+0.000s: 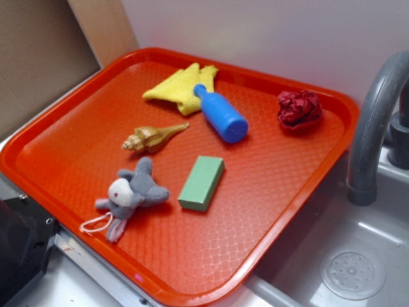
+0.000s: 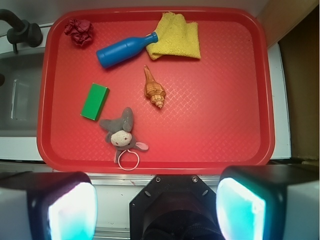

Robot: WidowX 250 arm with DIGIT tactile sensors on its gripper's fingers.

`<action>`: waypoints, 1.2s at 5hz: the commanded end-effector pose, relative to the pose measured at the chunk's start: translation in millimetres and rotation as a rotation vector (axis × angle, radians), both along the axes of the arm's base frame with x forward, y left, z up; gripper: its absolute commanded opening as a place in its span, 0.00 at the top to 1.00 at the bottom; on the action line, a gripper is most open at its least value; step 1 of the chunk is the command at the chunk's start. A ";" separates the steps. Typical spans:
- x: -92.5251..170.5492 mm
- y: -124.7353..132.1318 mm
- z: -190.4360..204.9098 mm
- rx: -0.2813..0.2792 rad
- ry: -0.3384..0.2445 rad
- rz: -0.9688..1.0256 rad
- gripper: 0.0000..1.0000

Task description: Grab the blue bottle.

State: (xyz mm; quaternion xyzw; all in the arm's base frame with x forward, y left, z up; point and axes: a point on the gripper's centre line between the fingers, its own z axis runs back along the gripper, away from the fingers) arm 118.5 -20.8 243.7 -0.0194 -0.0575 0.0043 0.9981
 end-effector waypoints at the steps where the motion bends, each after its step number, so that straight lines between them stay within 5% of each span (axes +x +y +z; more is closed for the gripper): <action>1: 0.0 0.0 0.0 0.000 0.000 0.000 0.00; 2: 18.2 -26.9 -5.1 0.030 0.006 0.035 0.00; 4: 63.8 -69.6 -34.8 0.038 -0.186 0.349 0.00; 6: 115.4 -75.5 -85.3 0.054 -0.257 0.684 0.00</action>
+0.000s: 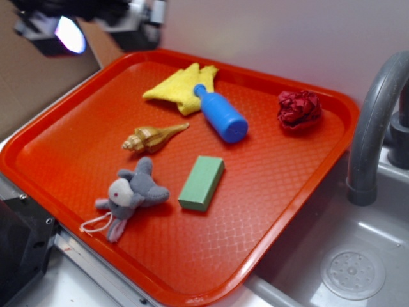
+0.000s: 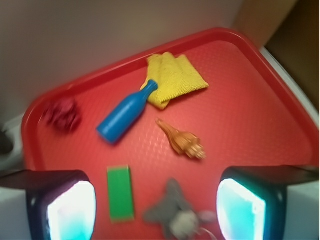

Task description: Grab the blue bottle.

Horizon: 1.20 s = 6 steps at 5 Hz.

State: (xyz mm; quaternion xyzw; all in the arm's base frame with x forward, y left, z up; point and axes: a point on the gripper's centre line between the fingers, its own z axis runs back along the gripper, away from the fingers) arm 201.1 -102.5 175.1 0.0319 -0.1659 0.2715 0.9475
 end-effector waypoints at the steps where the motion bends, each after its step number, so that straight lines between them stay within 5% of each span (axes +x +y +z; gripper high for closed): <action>1: 58.5 14.4 -40.9 -0.029 -0.059 0.195 0.00; 3: 84.4 28.3 -98.1 -0.097 0.017 0.256 0.00; 5: 100.5 4.8 -136.1 -0.255 0.084 0.204 0.00; 6: 95.6 1.2 -145.5 -0.300 0.072 0.166 1.00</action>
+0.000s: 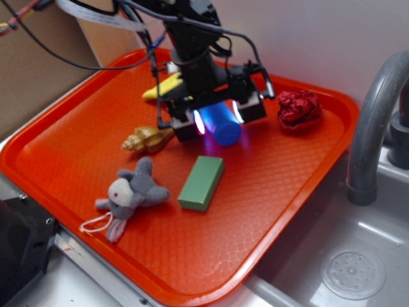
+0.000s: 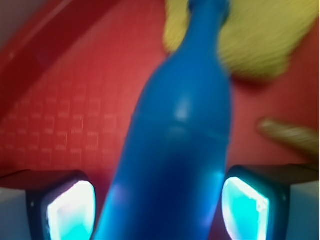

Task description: Grab the blue bottle.

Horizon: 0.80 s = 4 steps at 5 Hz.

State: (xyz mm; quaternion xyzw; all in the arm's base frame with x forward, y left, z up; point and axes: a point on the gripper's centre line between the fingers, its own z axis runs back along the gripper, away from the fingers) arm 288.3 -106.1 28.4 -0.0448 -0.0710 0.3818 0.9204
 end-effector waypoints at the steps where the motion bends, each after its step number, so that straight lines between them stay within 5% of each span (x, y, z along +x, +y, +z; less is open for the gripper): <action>1: 1.0 8.7 39.0 0.000 -0.079 -0.145 1.00; 2: -7.1 15.9 80.8 0.085 -0.083 -0.304 1.00; 4: -24.8 22.5 143.4 0.206 0.054 -0.804 1.00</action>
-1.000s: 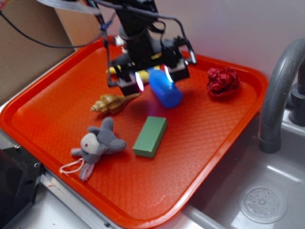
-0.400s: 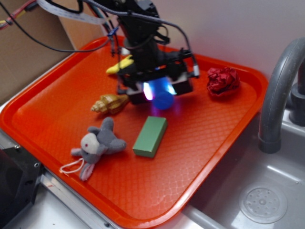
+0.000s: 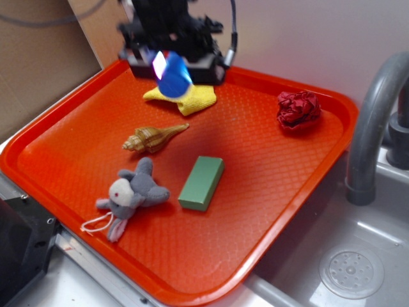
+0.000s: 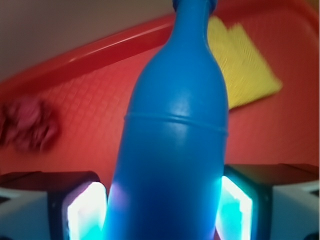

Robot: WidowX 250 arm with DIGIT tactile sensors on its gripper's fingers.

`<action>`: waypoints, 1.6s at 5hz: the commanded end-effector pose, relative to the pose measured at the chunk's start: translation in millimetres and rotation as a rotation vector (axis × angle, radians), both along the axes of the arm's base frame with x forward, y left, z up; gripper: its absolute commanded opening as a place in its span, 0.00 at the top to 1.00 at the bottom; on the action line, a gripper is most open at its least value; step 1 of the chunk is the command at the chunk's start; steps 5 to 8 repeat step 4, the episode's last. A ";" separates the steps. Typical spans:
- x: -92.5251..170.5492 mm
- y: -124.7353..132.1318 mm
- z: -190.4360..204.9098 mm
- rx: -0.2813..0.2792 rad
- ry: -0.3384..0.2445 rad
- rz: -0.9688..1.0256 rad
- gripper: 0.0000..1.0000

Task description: Grab the blue bottle.

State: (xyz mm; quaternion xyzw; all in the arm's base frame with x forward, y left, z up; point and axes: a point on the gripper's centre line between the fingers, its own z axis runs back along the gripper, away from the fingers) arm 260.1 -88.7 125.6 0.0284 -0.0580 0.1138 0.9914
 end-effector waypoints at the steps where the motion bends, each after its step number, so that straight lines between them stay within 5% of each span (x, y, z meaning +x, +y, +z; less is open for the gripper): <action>1: -12.1 20.3 72.7 0.125 -0.058 -0.363 1.00; 2: -24.2 38.8 101.7 0.117 -0.073 -0.370 1.00; 4: -32.3 40.4 122.9 0.000 -0.111 -0.406 1.00; 8: -32.3 40.4 122.9 0.000 -0.111 -0.406 1.00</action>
